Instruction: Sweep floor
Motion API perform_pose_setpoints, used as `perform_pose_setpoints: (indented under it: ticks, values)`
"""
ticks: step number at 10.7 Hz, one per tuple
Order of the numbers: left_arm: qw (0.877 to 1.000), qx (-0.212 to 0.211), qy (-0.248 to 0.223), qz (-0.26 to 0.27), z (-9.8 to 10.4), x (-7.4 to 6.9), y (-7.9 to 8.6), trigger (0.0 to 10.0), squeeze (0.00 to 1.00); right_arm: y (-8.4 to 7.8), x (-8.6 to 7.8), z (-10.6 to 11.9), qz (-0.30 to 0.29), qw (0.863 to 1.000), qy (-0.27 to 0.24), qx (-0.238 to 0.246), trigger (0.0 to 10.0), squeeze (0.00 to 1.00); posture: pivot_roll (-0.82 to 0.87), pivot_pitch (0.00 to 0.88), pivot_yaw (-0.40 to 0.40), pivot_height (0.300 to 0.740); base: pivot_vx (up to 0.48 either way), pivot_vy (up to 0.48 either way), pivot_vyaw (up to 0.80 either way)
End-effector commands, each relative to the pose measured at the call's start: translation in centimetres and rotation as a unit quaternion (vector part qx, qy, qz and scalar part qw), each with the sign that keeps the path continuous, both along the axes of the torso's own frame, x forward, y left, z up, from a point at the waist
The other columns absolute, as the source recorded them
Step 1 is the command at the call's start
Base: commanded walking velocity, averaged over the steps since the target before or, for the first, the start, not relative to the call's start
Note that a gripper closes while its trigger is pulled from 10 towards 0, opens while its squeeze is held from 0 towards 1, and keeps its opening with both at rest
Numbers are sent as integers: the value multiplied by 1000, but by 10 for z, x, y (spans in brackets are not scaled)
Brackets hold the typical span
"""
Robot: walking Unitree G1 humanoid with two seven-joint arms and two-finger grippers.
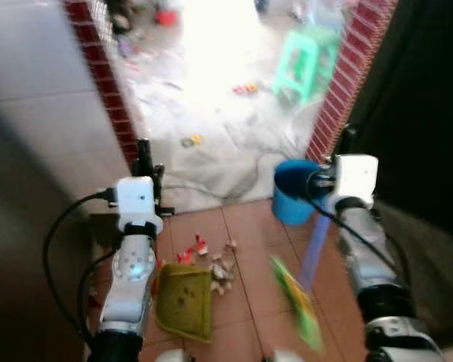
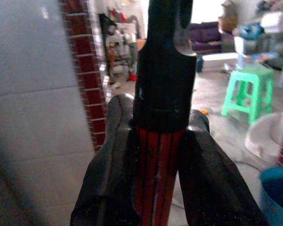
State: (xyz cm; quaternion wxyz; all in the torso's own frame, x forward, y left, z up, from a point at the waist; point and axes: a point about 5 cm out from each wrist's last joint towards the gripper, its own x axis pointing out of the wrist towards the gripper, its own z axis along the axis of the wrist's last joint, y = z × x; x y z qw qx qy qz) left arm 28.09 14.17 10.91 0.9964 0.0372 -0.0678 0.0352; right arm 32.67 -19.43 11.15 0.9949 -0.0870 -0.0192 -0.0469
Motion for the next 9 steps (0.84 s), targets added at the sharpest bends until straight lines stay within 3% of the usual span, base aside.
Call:
perform_pose_setpoints:
  ticks: [1, 5, 8, 9]
  values:
    - [999, -10, -32, 18, 14, 1, 7, 10000, 0, 14, 6, 12, 24, 999, -23, -5, 10000, 0, -63, 0, 0, 740, 360, 315, 0]
    - [991, 25, -27, 131, 4, -2, 29, 10000, 0, 16, 6, 12, 31, 999, -25, -3, 10000, 0, -63, 0, -5, 740, 0, 0, 0]
    - [981, 16, -30, 193, -7, -2, 33, 10000, 0, 17, 7, 13, 40, 999, -26, -5, 10000, 0, -57, 0, -16, 740, 0, 0, 0]
    - [978, -11, -5, 209, -17, -1, 31, 10000, 0, 20, 10, 17, 49, 998, -35, 1, 10000, 0, -60, 0, -16, 740, 0, 0, 0]
